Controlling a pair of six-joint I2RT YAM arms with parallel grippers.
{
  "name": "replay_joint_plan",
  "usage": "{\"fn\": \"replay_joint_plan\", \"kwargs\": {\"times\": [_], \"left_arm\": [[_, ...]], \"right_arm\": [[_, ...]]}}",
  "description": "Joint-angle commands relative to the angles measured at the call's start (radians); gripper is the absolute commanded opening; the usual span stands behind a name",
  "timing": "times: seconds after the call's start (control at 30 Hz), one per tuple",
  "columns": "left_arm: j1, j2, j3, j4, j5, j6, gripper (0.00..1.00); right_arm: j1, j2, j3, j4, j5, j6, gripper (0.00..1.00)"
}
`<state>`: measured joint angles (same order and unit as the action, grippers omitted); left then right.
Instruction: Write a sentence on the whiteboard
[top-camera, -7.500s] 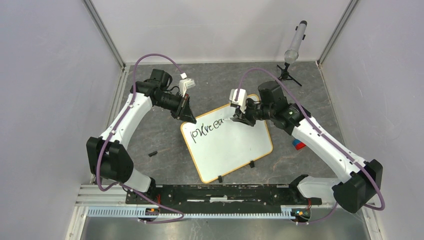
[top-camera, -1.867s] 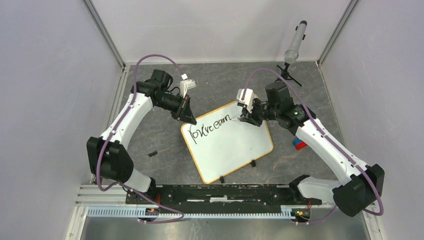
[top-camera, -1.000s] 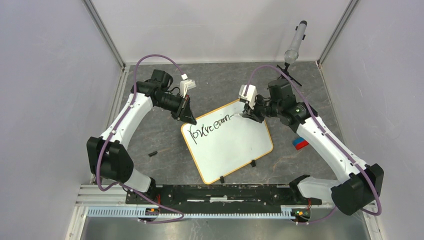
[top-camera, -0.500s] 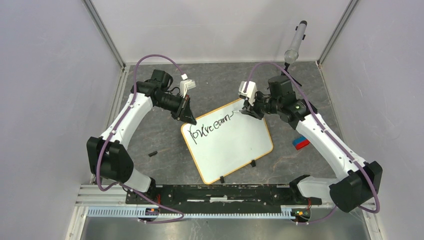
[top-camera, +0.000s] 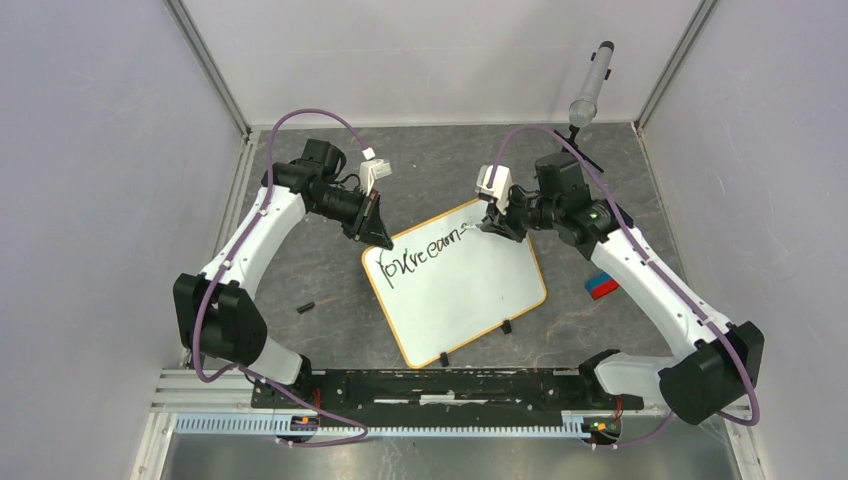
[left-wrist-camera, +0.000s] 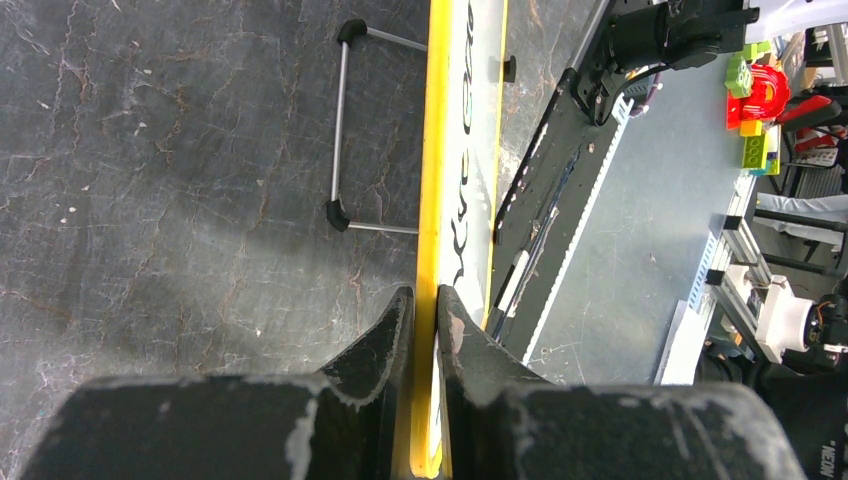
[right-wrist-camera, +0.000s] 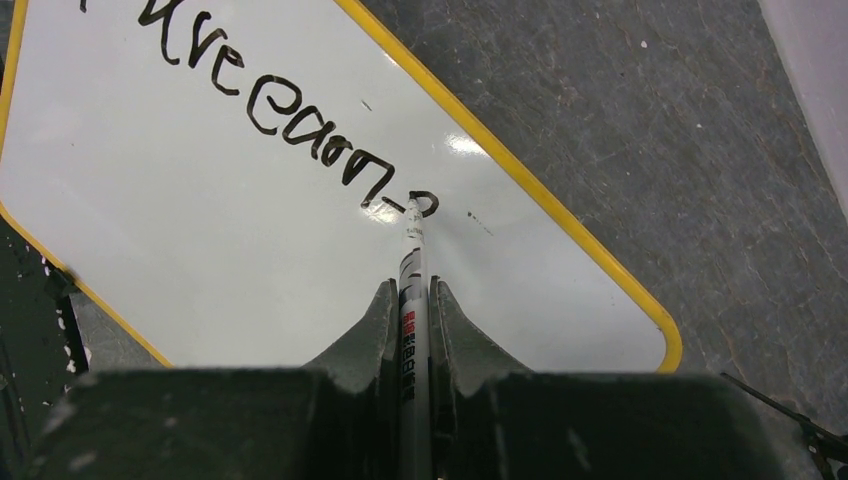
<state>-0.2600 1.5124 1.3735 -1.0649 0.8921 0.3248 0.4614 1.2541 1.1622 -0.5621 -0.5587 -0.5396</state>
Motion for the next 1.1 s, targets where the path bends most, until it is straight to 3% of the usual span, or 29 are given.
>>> {"fn": "replay_joint_plan", "kwargs": {"times": [0.0,1.07], "left_arm": [[-0.004,0.001,0.027,0.003,-0.005,0.048,0.02],[-0.008,-0.003,0.028,0.002,-0.005,0.043,0.02]], "right_arm": [[0.005,-0.010,-0.021,0.002,-0.015,-0.015,0.00],[-0.042,-0.062,0.015,-0.035,0.051,-0.043,0.00]]}}
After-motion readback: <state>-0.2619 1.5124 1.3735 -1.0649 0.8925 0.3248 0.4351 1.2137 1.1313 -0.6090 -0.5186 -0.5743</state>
